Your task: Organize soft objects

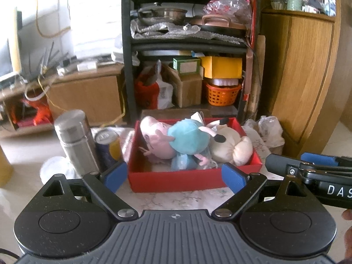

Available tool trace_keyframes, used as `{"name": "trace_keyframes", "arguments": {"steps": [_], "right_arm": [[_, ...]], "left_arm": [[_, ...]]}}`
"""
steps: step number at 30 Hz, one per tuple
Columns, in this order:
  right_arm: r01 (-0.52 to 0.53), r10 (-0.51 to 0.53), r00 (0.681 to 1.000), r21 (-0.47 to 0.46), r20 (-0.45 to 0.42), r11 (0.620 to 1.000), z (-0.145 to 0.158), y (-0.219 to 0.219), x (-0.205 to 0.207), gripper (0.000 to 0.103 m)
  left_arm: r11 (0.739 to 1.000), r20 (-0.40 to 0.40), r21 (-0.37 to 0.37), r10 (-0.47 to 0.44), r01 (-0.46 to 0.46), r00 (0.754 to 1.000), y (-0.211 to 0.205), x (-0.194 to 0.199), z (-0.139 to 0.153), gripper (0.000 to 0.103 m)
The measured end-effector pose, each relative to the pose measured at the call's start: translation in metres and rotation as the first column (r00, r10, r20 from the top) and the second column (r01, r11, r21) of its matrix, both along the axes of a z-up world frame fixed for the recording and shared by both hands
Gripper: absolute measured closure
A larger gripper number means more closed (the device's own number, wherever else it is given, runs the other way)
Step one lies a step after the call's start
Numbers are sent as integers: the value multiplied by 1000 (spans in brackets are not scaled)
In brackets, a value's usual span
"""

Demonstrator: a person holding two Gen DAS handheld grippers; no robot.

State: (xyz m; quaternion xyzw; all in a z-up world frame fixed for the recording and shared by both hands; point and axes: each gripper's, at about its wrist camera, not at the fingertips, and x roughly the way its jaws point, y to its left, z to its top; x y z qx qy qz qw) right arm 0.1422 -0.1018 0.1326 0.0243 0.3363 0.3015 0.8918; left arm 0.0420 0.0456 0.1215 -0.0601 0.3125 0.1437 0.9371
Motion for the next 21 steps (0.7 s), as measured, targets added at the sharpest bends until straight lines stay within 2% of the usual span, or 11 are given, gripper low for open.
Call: {"name": "trace_keyframes", "arguments": {"steps": [3, 5, 8, 21], "right_arm": [[3, -3, 1000, 15, -4, 1000, 2, -1, 1, 50], [5, -5, 1000, 16, -3, 1000, 2, -1, 0, 49], [7, -7, 1000, 17, 0, 1000, 4, -2, 0, 48], [12, -12, 1000, 23, 7, 1000, 5, -3, 0, 47]], "left_arm": [[999, 29, -35, -1, 2, 1000, 4, -3, 1, 13], [1000, 38, 2, 16, -17, 999, 1, -3, 3, 7], [998, 60, 49, 26, -29, 998, -3, -5, 5, 6], [997, 67, 66, 32, -37, 997, -2, -5, 5, 6]]}}
